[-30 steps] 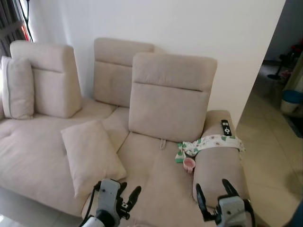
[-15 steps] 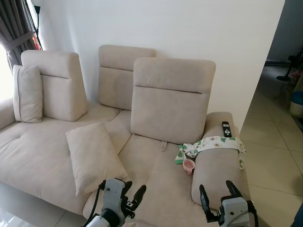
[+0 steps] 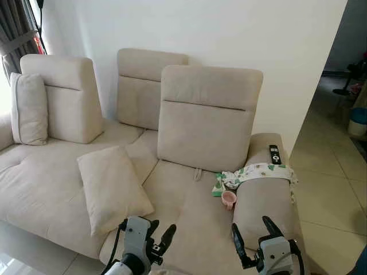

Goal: Move the pillow to the sofa from floor

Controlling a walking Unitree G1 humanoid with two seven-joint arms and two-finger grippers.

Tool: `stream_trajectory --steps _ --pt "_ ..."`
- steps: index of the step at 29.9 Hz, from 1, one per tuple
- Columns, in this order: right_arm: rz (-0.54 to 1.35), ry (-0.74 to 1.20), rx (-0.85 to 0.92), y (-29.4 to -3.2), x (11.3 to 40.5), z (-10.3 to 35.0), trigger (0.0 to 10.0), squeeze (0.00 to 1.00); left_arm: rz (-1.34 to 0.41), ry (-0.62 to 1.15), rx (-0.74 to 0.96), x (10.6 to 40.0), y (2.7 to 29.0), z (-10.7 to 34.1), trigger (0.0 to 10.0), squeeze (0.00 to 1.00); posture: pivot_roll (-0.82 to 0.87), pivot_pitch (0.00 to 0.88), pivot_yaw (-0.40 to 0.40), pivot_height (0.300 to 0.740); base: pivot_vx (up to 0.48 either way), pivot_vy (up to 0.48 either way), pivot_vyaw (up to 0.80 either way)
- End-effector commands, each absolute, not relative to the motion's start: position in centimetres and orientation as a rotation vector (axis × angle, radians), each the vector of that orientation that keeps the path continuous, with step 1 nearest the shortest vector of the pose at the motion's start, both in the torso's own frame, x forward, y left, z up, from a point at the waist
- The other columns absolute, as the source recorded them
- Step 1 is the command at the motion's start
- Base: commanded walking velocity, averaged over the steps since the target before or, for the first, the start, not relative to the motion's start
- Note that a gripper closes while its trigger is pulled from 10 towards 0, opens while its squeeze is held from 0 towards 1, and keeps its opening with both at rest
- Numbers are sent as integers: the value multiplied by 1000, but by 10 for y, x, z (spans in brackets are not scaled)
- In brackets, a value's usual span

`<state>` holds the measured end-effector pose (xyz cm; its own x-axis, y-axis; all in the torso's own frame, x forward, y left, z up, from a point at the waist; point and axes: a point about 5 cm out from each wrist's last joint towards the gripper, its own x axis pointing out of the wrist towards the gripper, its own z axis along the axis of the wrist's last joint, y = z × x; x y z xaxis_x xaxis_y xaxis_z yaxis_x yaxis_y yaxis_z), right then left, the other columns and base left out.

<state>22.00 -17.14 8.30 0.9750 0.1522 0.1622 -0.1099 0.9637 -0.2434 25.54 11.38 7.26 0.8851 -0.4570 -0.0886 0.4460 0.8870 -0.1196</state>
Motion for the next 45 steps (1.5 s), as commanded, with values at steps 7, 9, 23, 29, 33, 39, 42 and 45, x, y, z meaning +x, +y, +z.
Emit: stream_trajectory --steps 7,9,23,29,33,39,42,45 --pt "209 -82 -205 -166 217 67 10000 0 -423 133 -111 256 121 67 10000 0 -12 0 36 725 0 0 0" --pt "213 -77 -205 -167 216 66 10000 0 -419 135 -110 256 122 66 10000 0 -12 0 36 720 0 0 0" --pt "214 -78 -201 -168 215 65 10000 0 -421 132 -97 256 122 66 10000 0 -14 0 36 665 0 0 0" --pt "213 -75 -197 -169 214 63 10000 0 -426 130 -89 256 122 66 10000 0 -16 0 37 640 0 0 0" --pt "212 -73 -196 -169 214 62 10000 0 -428 129 -86 257 122 66 10000 0 -15 0 38 625 0 0 0" --pt "213 -71 -198 -169 214 62 10000 0 -430 127 -85 257 121 67 10000 0 -15 0 39 600 0 0 0" --pt "214 -70 -199 -169 214 61 10000 0 -432 127 -84 257 121 66 10000 0 -15 0 36 590 0 0 0" --pt "215 -70 -200 -169 214 62 10000 0 -432 129 -83 258 121 66 10000 0 -15 0 35 585 0 0 0"
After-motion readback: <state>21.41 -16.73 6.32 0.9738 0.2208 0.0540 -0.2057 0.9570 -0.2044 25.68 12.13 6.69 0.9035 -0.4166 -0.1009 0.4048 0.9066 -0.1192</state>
